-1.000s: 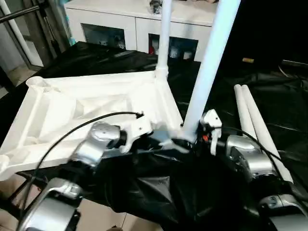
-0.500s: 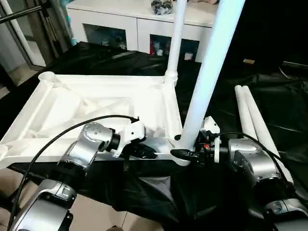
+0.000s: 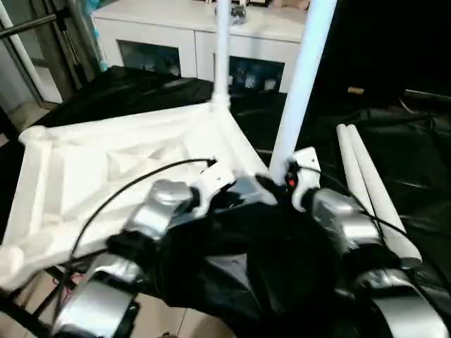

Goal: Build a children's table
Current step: Rotate leg to tighten

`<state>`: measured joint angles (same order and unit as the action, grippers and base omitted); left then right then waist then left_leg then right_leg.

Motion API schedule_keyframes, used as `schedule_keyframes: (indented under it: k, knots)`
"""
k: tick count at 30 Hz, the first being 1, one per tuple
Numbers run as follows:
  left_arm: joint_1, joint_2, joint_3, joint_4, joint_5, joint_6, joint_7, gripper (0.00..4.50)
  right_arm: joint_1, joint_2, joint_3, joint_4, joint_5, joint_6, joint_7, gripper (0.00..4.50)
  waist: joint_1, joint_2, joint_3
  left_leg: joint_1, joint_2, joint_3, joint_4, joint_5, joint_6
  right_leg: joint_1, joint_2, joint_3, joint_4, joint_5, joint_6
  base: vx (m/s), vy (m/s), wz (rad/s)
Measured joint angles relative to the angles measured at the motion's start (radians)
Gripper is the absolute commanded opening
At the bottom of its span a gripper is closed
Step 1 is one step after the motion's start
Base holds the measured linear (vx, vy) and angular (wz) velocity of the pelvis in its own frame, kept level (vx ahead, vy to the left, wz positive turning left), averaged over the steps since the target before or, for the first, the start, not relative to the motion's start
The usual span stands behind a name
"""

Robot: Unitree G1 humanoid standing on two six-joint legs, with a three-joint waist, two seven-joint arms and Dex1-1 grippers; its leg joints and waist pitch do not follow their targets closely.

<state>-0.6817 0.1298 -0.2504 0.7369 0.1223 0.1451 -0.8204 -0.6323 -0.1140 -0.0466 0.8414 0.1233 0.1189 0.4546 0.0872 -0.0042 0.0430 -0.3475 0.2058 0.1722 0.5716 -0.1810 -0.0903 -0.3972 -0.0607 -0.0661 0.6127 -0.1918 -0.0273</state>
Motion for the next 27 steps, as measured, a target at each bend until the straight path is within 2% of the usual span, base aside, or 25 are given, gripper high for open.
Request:
schedule_keyframes:
  k: [1, 2, 3, 5, 9, 14, 19, 24, 25, 27]
  knots:
    - [0.000, -0.007, 0.001, -0.002, 0.003, 0.006, 0.007, 0.00, -0.001, 0.003, -0.009, 0.005, -0.001, -0.006, -0.005, 3.09, 0.000, 0.000, 0.000, 0.000, 0.000, 0.000, 0.000, 0.000, 0.000, 0.000, 0.000, 0.000, 0.000, 0.000, 0.000, 0.000, 0.000, 0.00]
    - [0.000, -0.008, 0.002, -0.003, 0.004, 0.008, 0.008, 0.00, -0.001, 0.004, -0.010, 0.008, -0.001, -0.011, -0.005, 3.09, 0.001, 0.000, -0.001, 0.000, 0.000, 0.000, 0.000, 0.000, 0.000, 0.000, 0.000, 0.000, -0.001, 0.000, 0.000, 0.000, 0.000, 0.00]
    - [0.000, -0.008, 0.003, -0.004, 0.005, 0.009, 0.008, 0.00, -0.001, 0.005, -0.013, 0.009, 0.001, -0.012, -0.003, 3.44, 0.001, 0.000, -0.001, 0.000, 0.000, 0.000, -0.001, 0.000, 0.000, 0.000, 0.000, 0.000, -0.001, 0.000, 0.000, 0.000, 0.000, 0.00]
    - [0.001, -0.008, 0.002, -0.005, 0.006, 0.009, 0.005, 0.00, -0.001, 0.008, -0.016, 0.013, 0.003, -0.014, 0.012, 3.52, 0.000, 0.000, -0.001, -0.001, 0.000, 0.000, -0.001, 0.000, 0.000, 0.000, 0.000, 0.000, -0.001, 0.000, 0.000, 0.000, 0.000, 0.00]
    - [0.009, 0.005, -0.002, -0.021, 0.006, 0.008, -0.027, 0.00, 0.014, -0.007, -0.015, 0.000, 0.001, -0.035, 0.089, 3.52, 0.001, 0.000, 0.000, -0.001, 0.000, 0.000, -0.001, 0.000, 0.000, 0.000, 0.000, 0.000, -0.002, 0.000, 0.000, 0.000, 0.000, 0.00]
    - [0.025, 0.048, -0.002, -0.044, -0.011, -0.015, -0.113, 0.00, 0.068, -0.071, 0.023, -0.056, 0.003, -0.069, 0.286, 3.52, 0.002, 0.000, 0.000, -0.002, 0.000, 0.000, -0.005, 0.000, 0.000, -0.002, 0.000, -0.001, -0.002, -0.002, 0.001, 0.000, 0.000, 0.00]
    - [0.045, 0.102, -0.007, -0.066, -0.032, -0.053, -0.245, 0.00, 0.121, -0.155, 0.063, -0.140, 0.037, -0.030, 0.518, 3.52, 0.006, 0.000, 0.000, -0.003, 0.001, 0.000, -0.005, -0.001, 0.001, -0.002, 0.001, -0.002, -0.003, -0.002, 0.001, 0.000, 0.000, 0.00]
    - [0.054, 0.139, -0.029, -0.079, -0.052, -0.089, -0.354, 0.00, 0.130, -0.197, 0.118, -0.177, 0.039, -0.014, 0.672, 3.52, 0.015, 0.000, 0.001, -0.003, 0.001, 0.000, -0.004, 0.000, 0.001, -0.003, 0.000, -0.002, -0.002, -0.002, 0.001, 0.000, 0.000, 0.00]
    - [0.055, 0.148, -0.031, -0.079, -0.053, -0.098, -0.375, 0.00, 0.134, -0.206, 0.132, -0.187, 0.038, -0.013, 0.697, 3.29, 0.016, -0.001, 0.001, -0.003, 0.001, 0.000, -0.004, 0.000, 0.001, -0.003, 0.000, -0.002, -0.002, -0.002, 0.001, 0.000, 0.000, 0.00]
    - [0.055, 0.154, -0.033, -0.079, -0.053, -0.106, -0.397, 0.00, 0.142, -0.211, 0.135, -0.202, 0.036, -0.012, 0.711, 3.22, 0.018, -0.001, 0.001, -0.003, 0.001, 0.000, -0.004, -0.001, 0.001, -0.003, 0.000, -0.002, -0.002, -0.002, 0.001, 0.000, 0.000, 0.00]
